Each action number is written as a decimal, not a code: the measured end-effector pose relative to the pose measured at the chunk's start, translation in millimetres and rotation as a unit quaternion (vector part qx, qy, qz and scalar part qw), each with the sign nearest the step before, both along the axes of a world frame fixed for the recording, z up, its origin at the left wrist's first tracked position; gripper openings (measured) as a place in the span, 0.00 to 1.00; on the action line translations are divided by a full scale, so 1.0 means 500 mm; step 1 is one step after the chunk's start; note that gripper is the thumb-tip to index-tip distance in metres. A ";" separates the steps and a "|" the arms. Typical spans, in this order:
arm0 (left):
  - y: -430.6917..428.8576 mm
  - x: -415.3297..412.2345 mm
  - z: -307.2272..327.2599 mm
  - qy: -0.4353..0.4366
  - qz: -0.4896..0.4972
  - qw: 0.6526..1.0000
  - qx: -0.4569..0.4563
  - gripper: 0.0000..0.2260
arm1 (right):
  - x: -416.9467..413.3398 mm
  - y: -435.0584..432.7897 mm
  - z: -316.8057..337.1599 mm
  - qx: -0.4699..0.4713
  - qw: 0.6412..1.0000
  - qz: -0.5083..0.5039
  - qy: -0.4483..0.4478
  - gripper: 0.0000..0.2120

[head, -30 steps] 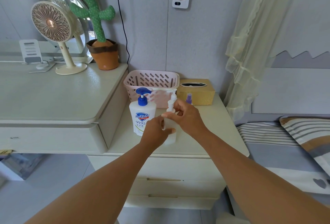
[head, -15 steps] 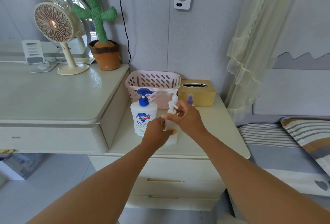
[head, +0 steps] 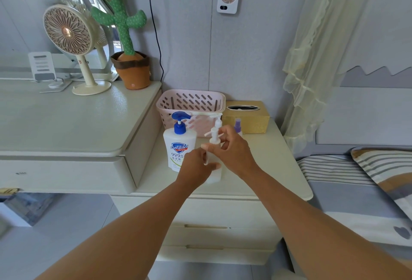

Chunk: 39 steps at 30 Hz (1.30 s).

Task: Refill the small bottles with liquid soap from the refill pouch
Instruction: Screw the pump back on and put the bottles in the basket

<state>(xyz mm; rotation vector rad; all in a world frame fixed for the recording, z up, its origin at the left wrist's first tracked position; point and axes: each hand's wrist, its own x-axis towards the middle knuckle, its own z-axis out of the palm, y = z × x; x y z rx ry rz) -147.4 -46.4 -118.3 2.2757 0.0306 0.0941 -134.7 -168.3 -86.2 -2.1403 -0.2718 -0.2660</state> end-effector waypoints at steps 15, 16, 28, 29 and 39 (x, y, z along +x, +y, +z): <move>0.000 0.001 -0.002 -0.004 0.001 1.000 -0.001 0.14 | -0.004 -0.002 0.003 0.010 1.000 0.013 0.012 0.21; 0.000 0.002 -0.003 -0.008 -0.004 1.000 -0.001 0.15 | -0.006 -0.005 0.003 0.008 1.000 0.023 0.013 0.20; -0.004 -0.004 0.002 -0.010 -0.002 1.000 -0.008 0.17 | -0.005 -0.002 -0.001 0.000 1.000 0.003 0.003 0.21; -0.004 -0.004 0.001 -0.011 -0.006 1.000 -0.008 0.16 | -0.006 -0.006 0.000 -0.007 1.000 0.010 0.004 0.21; -0.004 -0.007 0.003 -0.018 0.001 1.000 -0.001 0.18 | -0.001 0.001 -0.005 -0.005 1.000 -0.020 0.011 0.26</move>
